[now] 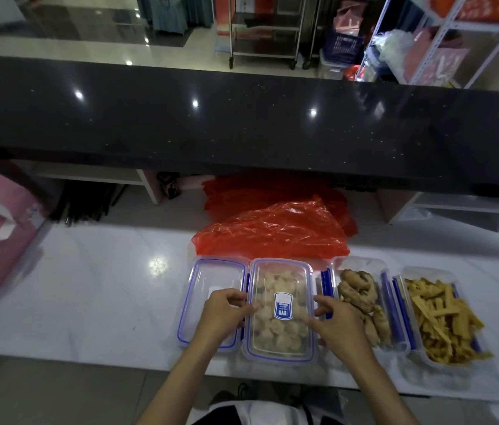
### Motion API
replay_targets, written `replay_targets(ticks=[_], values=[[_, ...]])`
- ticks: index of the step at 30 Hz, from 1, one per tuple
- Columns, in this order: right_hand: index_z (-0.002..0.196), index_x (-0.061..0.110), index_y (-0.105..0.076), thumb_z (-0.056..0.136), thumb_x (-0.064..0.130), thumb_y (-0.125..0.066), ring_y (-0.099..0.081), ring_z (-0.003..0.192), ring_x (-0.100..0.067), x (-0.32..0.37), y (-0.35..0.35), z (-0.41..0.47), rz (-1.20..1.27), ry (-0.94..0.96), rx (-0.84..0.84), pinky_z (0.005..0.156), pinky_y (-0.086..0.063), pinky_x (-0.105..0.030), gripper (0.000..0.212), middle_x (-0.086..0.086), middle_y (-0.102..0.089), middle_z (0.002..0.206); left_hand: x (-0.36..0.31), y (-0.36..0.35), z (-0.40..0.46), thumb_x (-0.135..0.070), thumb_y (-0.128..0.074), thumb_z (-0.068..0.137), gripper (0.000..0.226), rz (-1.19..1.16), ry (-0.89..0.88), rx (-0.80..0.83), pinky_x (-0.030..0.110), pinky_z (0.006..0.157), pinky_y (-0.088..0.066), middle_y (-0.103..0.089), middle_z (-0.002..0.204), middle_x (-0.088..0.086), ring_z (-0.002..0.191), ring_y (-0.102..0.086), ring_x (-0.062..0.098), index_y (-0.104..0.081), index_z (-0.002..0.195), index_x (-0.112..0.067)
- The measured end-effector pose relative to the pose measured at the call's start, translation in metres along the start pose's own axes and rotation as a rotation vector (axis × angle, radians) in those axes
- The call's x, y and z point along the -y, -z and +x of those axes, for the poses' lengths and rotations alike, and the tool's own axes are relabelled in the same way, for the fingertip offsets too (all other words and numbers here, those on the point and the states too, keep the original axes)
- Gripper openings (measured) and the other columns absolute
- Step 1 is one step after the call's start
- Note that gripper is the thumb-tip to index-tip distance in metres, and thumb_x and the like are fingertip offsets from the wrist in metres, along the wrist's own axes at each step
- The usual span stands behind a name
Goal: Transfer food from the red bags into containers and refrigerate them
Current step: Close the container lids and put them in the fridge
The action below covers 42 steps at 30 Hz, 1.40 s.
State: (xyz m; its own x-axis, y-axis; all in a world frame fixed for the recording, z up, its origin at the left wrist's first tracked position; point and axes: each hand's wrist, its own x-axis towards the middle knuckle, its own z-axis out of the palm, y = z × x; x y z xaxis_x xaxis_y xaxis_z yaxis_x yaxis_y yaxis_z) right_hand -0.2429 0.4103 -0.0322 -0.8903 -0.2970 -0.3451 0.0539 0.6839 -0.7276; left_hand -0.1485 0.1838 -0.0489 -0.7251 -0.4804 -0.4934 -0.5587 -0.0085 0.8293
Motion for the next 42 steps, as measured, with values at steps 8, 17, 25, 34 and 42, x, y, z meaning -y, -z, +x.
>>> replay_targets(ticks=[8, 17, 25, 34, 42], values=[[0.134, 0.015, -0.062, 0.084, 0.022, -0.083, -0.07, 0.084, -0.008, 0.01, 0.0, 0.002, 0.016, -0.022, -0.008, 0.077, -0.063, -0.038, 0.055, 0.014, -0.066, 0.1, -0.004, -0.008, 0.003, -0.026, -0.083, 0.086, 0.02, 0.116, -0.085, -0.044, 0.041, 0.082, -0.064, -0.07, 0.093, -0.01, 0.082, -0.071, 0.014, -0.066, 0.087, -0.036], [0.134, 0.013, -0.056, 0.093, 0.02, -0.073, -0.053, 0.096, -0.005, 0.007, -0.006, 0.003, -0.112, -0.013, 0.058, 0.077, -0.045, -0.015, 0.045, -0.001, -0.058, 0.123, -0.005, 0.001, 0.01, -0.021, -0.086, 0.084, 0.033, 0.087, 0.001, 0.044, 0.021, 0.058, -0.059, -0.071, 0.103, 0.005, 0.087, -0.072, 0.023, -0.07, 0.112, -0.013], [0.155, 0.04, -0.026, 0.101, 0.03, -0.06, -0.053, 0.133, -0.018, -0.009, -0.008, 0.013, 0.162, -0.157, 0.266, 0.098, -0.057, -0.044, 0.064, 0.003, -0.051, 0.151, -0.005, 0.001, 0.013, -0.02, -0.085, 0.085, 0.033, 0.064, 0.025, 0.067, 0.022, 0.061, -0.059, -0.072, 0.1, 0.008, 0.089, -0.073, 0.027, -0.068, 0.111, -0.012], [0.16, 0.023, -0.023, 0.1, 0.031, -0.064, -0.057, 0.122, -0.023, -0.002, -0.007, 0.006, 0.15, -0.166, 0.279, 0.082, -0.049, -0.025, 0.073, -0.011, -0.051, 0.149, -0.002, 0.016, 0.014, -0.009, -0.086, 0.082, 0.044, -0.072, 0.101, 0.144, 0.037, 0.074, -0.064, -0.07, 0.083, 0.009, 0.078, -0.07, 0.021, -0.062, 0.118, -0.018], [0.123, 0.025, -0.067, 0.092, 0.024, -0.074, -0.068, 0.097, -0.009, 0.0, -0.024, 0.002, 0.016, 0.0, 0.144, 0.085, -0.062, -0.037, 0.032, 0.01, -0.069, 0.107, 0.003, 0.02, 0.006, -0.011, -0.081, 0.088, 0.042, 0.018, 0.049, 0.109, 0.025, 0.066, -0.061, -0.069, 0.092, 0.01, 0.082, -0.07, 0.021, -0.063, 0.125, -0.019]])
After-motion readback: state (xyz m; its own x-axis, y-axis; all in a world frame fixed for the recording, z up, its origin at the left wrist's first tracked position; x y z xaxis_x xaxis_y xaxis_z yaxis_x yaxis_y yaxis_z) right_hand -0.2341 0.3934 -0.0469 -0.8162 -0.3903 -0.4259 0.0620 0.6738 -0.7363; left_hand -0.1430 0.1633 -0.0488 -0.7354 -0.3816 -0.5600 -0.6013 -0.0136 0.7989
